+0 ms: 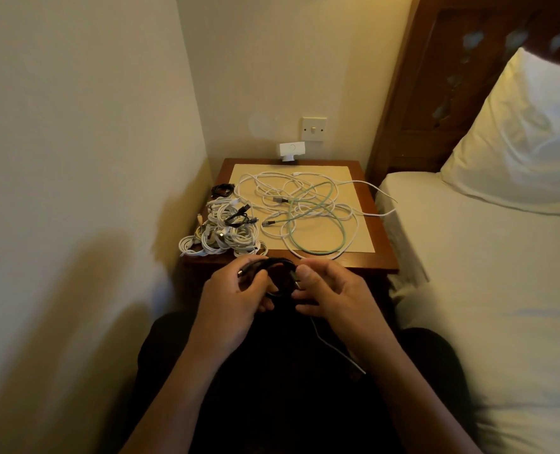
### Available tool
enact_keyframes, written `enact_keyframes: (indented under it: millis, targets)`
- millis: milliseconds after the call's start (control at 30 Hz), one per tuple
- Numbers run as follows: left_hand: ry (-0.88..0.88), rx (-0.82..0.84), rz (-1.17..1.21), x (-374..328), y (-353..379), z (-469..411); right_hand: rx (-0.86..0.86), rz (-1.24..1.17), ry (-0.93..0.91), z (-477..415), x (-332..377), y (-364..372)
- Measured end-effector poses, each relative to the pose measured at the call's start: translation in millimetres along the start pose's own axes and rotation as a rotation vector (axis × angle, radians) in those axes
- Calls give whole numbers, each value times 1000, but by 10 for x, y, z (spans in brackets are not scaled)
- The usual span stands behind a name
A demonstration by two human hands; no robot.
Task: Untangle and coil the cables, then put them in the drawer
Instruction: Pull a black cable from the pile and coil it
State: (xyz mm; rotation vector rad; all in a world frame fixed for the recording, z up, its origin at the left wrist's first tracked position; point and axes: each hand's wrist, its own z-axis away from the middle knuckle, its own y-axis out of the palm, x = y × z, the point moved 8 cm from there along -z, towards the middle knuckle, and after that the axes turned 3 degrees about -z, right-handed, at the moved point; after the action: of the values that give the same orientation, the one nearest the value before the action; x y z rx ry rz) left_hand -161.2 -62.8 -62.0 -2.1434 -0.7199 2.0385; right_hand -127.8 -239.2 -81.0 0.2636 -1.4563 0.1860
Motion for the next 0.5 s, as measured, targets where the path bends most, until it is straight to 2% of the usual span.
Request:
enact_keyframes:
  millis: [67,133,233,300,400,500]
  targets:
    - [11,3,-11,-24,44,40,63,61,12,1,-37,68]
    - [-58,21,95,35,70,89,75,88,49,-1,-90,68]
    - [-350,90,639,228,204,170,78,52,103,2,-187,66]
    - [-480,97,892,329,286,197,89,52,98,12,-197,93]
    - [-550,83,1045,407,320,198,107,70,76,18,-181,128]
    - [-556,72,1031,420,291,210,124,93,87,26,-177,137]
